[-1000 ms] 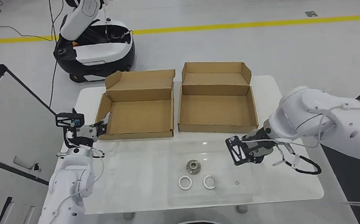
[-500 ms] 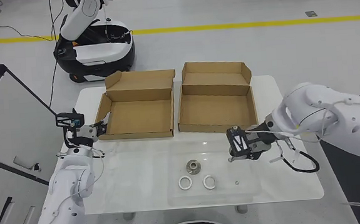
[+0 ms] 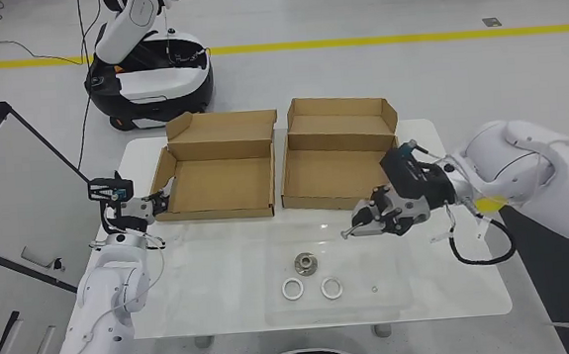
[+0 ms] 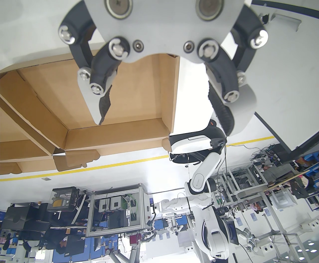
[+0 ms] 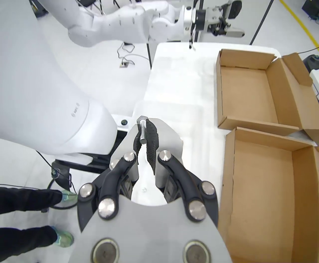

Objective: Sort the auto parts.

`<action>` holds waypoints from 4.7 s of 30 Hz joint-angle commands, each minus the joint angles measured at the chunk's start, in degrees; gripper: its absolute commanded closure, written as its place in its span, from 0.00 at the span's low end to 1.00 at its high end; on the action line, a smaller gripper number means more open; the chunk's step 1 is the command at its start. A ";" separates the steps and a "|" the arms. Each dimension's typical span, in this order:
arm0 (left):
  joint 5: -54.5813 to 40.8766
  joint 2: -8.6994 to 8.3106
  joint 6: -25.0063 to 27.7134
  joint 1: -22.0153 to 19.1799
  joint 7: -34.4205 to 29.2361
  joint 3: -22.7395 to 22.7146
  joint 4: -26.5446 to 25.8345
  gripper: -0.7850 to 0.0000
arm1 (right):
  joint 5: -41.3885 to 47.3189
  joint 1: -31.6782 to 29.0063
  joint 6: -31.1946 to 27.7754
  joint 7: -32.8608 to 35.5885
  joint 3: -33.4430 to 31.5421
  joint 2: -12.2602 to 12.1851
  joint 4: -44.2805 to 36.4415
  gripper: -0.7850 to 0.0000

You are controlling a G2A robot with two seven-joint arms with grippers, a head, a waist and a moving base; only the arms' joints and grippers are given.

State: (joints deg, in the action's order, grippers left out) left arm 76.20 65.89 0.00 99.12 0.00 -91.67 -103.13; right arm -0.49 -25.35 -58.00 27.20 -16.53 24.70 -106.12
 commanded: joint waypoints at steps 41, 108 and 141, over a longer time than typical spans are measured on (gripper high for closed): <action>0.00 0.00 0.00 0.00 0.00 0.00 0.00 0.00 | 21.36 -5.62 0.00 -8.76 -7.83 1.26 -3.35 1.00; 0.00 0.00 0.00 0.00 0.00 0.00 0.00 0.00 | 44.38 -37.34 10.85 8.43 -34.04 14.95 -14.10 1.00; 0.00 0.00 0.00 0.00 0.00 0.00 0.00 0.00 | 44.90 -46.57 12.21 9.60 -43.55 18.24 -16.27 1.00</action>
State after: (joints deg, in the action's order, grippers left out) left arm 76.20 65.89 0.00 99.12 0.00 -91.67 -103.13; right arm 44.73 -71.70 -46.33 36.72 -59.85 42.88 -122.15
